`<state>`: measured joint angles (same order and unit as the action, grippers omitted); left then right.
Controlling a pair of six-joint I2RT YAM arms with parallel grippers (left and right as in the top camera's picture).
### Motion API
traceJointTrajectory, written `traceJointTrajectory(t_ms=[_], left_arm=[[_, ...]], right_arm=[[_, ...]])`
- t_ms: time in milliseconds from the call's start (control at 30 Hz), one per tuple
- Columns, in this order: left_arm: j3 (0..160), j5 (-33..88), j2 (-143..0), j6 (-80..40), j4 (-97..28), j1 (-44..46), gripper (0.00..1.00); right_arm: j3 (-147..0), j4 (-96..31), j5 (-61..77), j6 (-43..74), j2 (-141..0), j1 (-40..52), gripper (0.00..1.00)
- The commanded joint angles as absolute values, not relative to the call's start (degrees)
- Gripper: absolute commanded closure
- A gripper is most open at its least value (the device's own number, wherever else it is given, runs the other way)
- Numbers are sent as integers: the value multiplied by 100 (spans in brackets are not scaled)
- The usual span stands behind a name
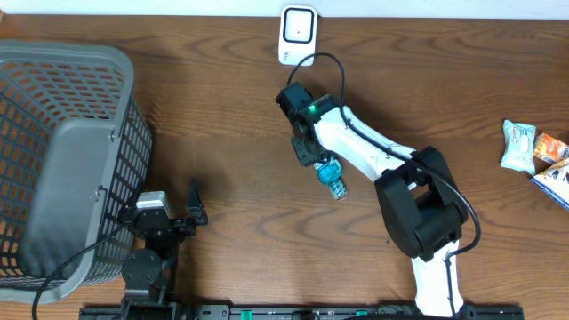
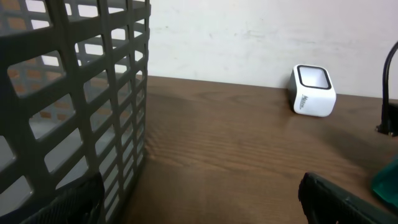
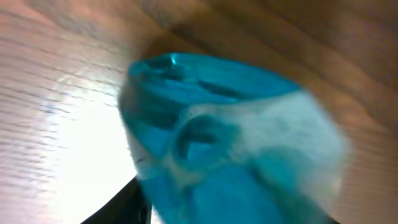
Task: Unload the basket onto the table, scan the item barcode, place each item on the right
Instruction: 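Rotate the held Listerine bottle to show its label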
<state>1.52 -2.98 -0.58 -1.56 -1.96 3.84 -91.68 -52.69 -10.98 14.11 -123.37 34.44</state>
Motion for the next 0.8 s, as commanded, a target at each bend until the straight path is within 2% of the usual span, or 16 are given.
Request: traceJointTrajectory(t_ms=[0,167,333,433,567,667,767], left_arm=[[23,-392,-30,-202,-381,355,0],[23,-392,-30,-202,-381,355,0],[23,-390,-30,-202,-381,355,0],[23,-392,-30,-202,-381,355,0],[23,-392,-30,-202,-381,355,0],[23,-390,-30,-202,-381,355,0],[23,-392,-30,-202,-381,355,0]], right_arm=[[-9754,-5535,-1144,1452,-12427,3454,50],[-9944,-5586,-989,1455,-12427,3470,48],[-9933,-5601,-755,1452,-12429,3454,53],[-9933,-5616,-762,1452,-12429,3454,51],[-9950,-5601,-913,1400,-12429,3439,46],[-10038,-5601,-941,788,-12429,3330,26],[-10042,-5603,-784,274,-12429,3183,17]])
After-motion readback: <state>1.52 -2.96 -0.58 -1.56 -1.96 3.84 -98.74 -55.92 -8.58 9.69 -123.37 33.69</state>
